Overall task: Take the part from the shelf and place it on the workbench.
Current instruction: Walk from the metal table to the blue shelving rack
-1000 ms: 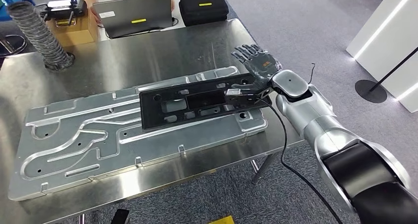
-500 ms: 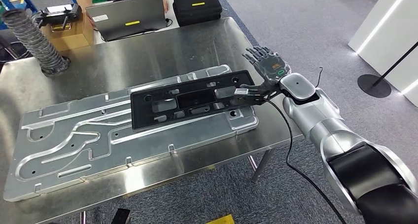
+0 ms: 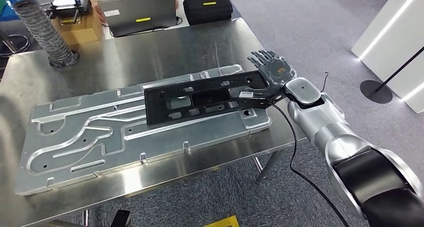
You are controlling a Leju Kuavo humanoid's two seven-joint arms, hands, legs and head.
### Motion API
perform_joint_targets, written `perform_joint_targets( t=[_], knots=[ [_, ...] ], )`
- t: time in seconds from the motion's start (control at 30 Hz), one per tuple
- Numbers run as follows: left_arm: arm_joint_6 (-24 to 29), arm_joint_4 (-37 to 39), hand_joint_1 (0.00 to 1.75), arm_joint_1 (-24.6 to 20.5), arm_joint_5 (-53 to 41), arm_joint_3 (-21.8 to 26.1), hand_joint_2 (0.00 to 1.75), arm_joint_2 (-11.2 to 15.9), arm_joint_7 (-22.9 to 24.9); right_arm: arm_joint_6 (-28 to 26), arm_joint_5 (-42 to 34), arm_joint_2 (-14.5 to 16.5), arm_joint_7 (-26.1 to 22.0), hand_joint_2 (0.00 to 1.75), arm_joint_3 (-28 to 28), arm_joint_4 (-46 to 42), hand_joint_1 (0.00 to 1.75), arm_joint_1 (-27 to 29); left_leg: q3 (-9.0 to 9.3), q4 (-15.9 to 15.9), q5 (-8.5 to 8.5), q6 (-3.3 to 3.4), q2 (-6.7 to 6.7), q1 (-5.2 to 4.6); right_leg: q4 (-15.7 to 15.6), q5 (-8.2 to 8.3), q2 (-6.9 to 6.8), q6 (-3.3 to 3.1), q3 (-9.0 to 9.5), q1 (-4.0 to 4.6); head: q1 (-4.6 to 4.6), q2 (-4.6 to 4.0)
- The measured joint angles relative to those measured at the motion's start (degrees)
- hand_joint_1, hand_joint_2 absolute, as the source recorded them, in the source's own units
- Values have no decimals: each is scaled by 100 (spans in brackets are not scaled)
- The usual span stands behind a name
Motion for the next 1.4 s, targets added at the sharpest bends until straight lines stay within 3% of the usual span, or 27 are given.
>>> perform_joint_targets(
  t=[0.03,0.07,0.1,0.17,0.23,0.3,0.37,0.43,0.5,0.57,0.6,0.7,0.73,0.83,0.9,0.93,1.0,1.07,1.23,1.27,1.3,1.4],
  knots=[
    [4,0,0,4,7,1,0,1,0,0,1,-4,0,0,-8,10,0,14,-21,2,15,4,0,-7,276,-93,0,6,-109,-2,-1,0],
    [9,0,0,6,15,1,0,1,-1,0,2,-4,1,0,-11,19,0,28,-39,5,29,3,0,-14,361,-85,0,2,-125,-3,-1,0],
    [12,0,0,5,22,2,0,1,-1,0,3,-4,4,0,-17,25,0,36,-52,7,42,0,0,-20,206,26,0,-13,-18,-2,-1,0],
    [15,0,0,3,40,2,0,-2,-2,1,4,-4,21,0,-32,30,0,24,-65,7,65,-16,0,-33,-590,350,1,-85,440,16,0,1],
    [19,0,0,-2,58,3,0,-9,-2,2,10,-2,46,0,-44,30,0,-5,-89,11,98,-59,-1,-46,-1182,520,-2,-150,746,55,0,1],
    [21,1,0,0,68,4,0,-16,-2,5,27,-1,71,0,-48,33,0,-16,-117,5,138,-119,0,-45,-1272,550,-6,-188,757,88,0,0],
    [25,1,0,5,72,4,0,-22,-2,7,50,3,92,0,-48,36,0,-16,-150,32,103,-180,0,-43,-1332,622,-21,-248,746,54,0,-1],
    [33,0,0,3,75,4,0,-25,-2,9,70,16,105,0,-48,37,0,-16,-293,386,-195,-235,-1,-39,-1397,706,-44,-306,718,16,-1,-1],
    [38,0,0,7,78,4,0,-25,-2,12,83,23,110,0,-48,45,0,-12,-551,1119,-640,-281,1,-18,-1394,759,-54,-326,644,22,-1,-1],
    [39,0,0,13,81,4,0,-24,-2,13,87,25,111,0,-48,54,0,3,-652,1565,-824,-315,2,0,-1372,808,-56,-318,555,23,-1,-1],
    [39,0,0,13,84,4,0,-22,-2,13,89,26,111,0,-48,56,0,10,-548,1470,-762,-324,3,6,-1356,832,-54,-307,514,20,-1,0],
    [38,0,0,1,97,4,0,-19,-3,9,93,26,115,0,-54,56,0,14,116,390,-398,-297,5,9,-1281,882,-49,-248,411,20,-1,-1],
    [37,0,0,-1,99,4,0,-19,-3,9,94,25,120,0,-58,56,0,11,243,149,-340,-268,2,5,-1259,901,-49,-218,382,26,-1,-1],
    [37,1,0,8,99,5,0,-19,-4,9,96,24,138,0,-67,57,0,9,255,27,-259,-144,-5,-22,-1265,985,-45,-99,335,28,-1,-1],
    [37,1,0,0,99,6,0,-21,-4,10,96,15,148,0,-72,62,0,9,215,-11,-168,-60,4,-16,-1160,867,-35,-32,277,4,0,-1],
    [37,1,0,-4,99,7,0,-22,-4,11,96,7,153,0,-78,66,0,7,181,-31,-118,-25,8,-6,-953,682,-30,-6,196,-7,0,-1],
    [33,0,0,-3,95,8,0,-23,-4,14,96,-7,159,0,-88,79,0,13,87,-36,-39,8,12,-9,-234,180,-24,35,-49,-19,0,0],
    [28,0,0,2,89,8,0,-23,-4,15,97,-7,160,0,-92,90,0,30,13,-33,11,11,11,-15,319,-108,-24,55,-219,-21,-1,0],
    [28,0,0,2,84,8,0,-22,-4,16,97,-8,160,0,-92,96,0,42,-25,-29,36,10,11,-16,448,-147,-24,57,-227,-21,-1,-1],
    [27,0,0,2,82,8,0,-22,-4,16,97,-9,160,0,-93,98,0,47,-49,-26,51,8,11,-18,414,-117,-24,52,-172,-20,-1,-1],
    [25,0,0,1,80,8,0,-22,-4,15,97,-13,158,0,-98,101,0,48,-92,-20,85,1,11,-26,51,15,-22,15,106,-11,-1,-1],
    [13,1,0,-1,78,8,0,-30,-1,10,93,-48,151,0,-131,99,0,25,-211,-40,259,-129,9,-34,-1269,403,-19,-173,953,74,0,-1]
  ],
)
